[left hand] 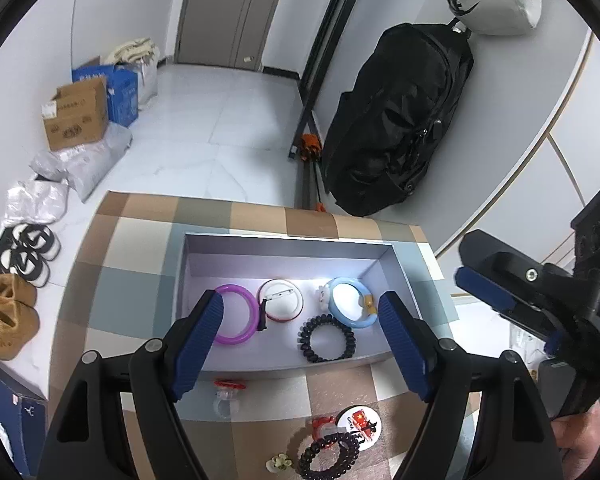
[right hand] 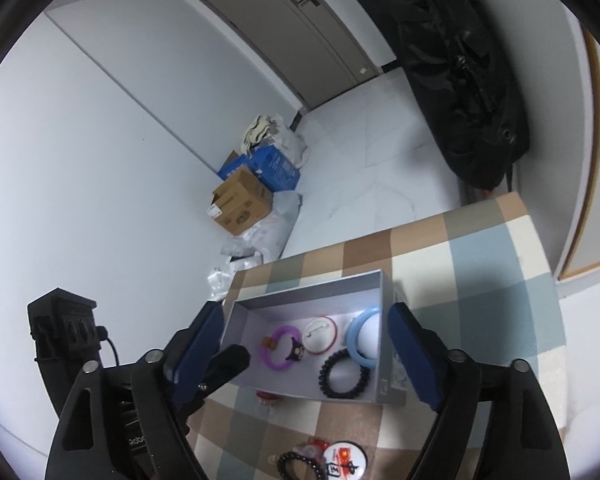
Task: Organize jewelry
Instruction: 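Withdraw both tools from the box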
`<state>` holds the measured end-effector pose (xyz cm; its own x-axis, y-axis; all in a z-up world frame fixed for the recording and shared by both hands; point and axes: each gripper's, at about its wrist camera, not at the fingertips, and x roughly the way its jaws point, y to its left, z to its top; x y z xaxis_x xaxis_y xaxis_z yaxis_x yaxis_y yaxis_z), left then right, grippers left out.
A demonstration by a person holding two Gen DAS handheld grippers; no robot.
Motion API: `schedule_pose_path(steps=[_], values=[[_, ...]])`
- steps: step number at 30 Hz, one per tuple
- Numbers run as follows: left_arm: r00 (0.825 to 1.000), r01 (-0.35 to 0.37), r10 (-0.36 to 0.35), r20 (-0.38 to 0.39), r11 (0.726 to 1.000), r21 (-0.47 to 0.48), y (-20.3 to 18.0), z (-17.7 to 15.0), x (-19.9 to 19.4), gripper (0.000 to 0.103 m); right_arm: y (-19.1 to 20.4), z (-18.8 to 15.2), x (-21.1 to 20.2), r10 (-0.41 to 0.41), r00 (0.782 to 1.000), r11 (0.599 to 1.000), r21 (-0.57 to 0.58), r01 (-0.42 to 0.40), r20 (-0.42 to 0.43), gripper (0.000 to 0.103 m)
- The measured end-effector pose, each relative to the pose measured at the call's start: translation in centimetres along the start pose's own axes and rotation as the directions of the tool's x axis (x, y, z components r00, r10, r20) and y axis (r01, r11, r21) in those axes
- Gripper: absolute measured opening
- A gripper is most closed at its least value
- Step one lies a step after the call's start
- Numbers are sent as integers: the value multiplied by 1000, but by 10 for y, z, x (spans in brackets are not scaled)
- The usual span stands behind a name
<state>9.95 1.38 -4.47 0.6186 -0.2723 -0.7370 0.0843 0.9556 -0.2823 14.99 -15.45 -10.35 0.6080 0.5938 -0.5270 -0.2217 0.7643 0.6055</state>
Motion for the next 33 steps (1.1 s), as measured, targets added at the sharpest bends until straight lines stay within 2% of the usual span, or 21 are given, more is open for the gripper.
schedule_pose_path(steps=[5, 10, 19, 24, 27, 33], values=[[999, -25, 25, 35, 999, 23, -5, -8, -13, 83, 5, -8, -10, -26, 1000, 999, -38, 26, 17, 94], [996, -43, 39, 76, 997, 58, -13, -17, -27, 85, 9, -20, -19, -64, 997, 995, -77, 66, 32, 103], [994, -76, 68, 87, 993, 85, -13, -41, -46, 88, 9, -46, -40, -115, 993, 987, -106, 118, 35, 103], [997, -82, 81, 15, 994, 66, -4, -62, -43, 88, 10, -58, -50, -145, 989, 981, -124, 149, 40, 103], [998, -21, 23, -58, 999, 25, 3, -74, -40, 88, 7, -64, -54, -163, 986, 979, -116, 165, 29, 103], [994, 27, -19, -107, 997, 69, -7, -91, -38, 88, 7, -72, -54, -166, 986, 979, -120, 164, 0, 103]])
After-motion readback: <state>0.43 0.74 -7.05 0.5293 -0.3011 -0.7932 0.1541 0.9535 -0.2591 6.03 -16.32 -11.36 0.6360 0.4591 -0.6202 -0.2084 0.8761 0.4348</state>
